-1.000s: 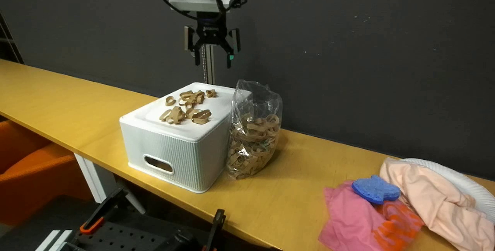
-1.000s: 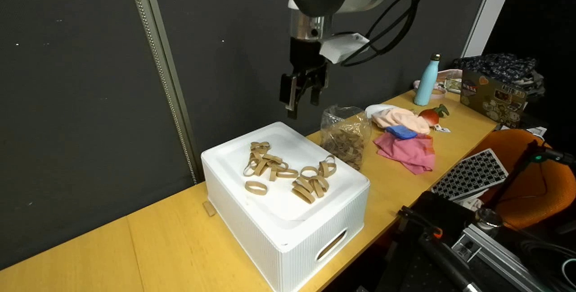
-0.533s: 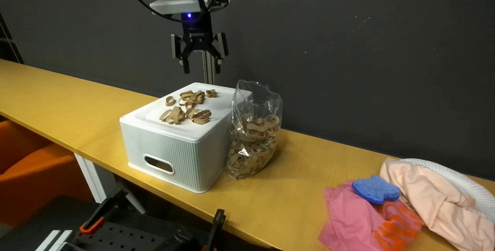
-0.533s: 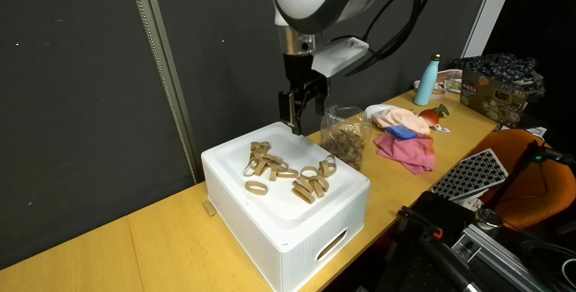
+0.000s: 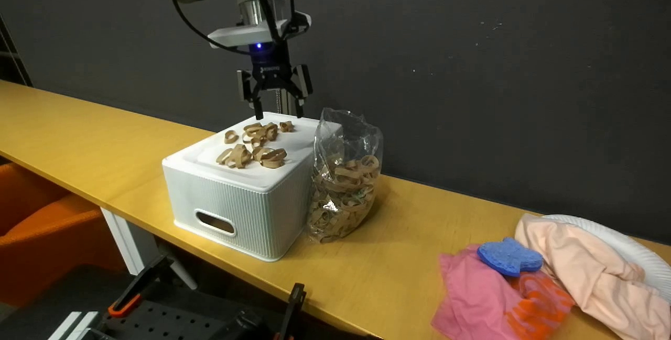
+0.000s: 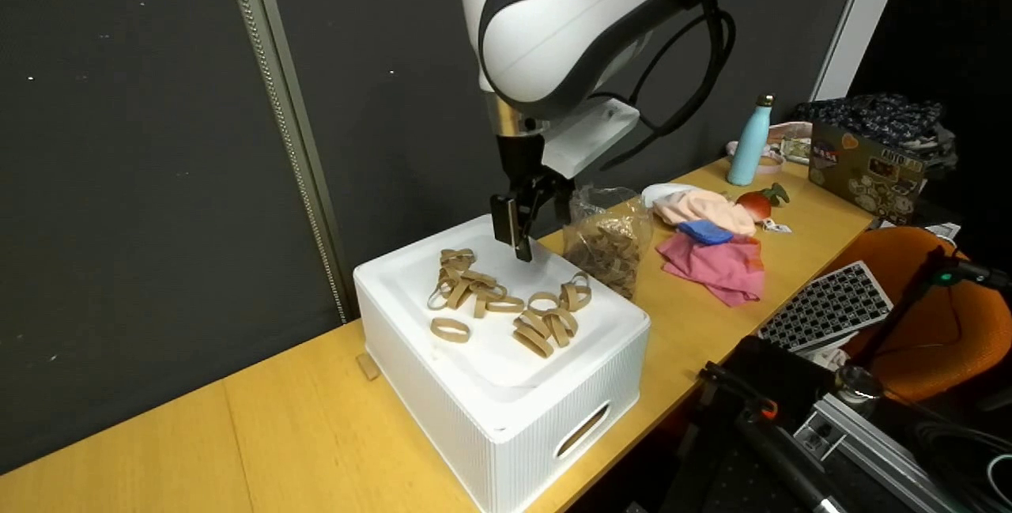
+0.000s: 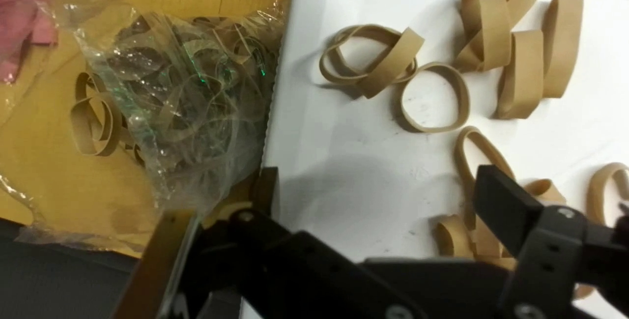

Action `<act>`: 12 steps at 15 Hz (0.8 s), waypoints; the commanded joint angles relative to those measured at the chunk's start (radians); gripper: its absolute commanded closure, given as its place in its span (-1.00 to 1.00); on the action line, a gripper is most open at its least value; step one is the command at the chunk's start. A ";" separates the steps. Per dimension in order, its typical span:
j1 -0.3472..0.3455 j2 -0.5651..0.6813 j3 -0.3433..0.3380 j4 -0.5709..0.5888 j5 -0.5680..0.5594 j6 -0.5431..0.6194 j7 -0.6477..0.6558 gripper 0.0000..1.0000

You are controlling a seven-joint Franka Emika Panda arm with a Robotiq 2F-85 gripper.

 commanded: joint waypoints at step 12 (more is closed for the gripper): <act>0.007 -0.202 0.052 -0.264 0.065 0.175 -0.055 -1.00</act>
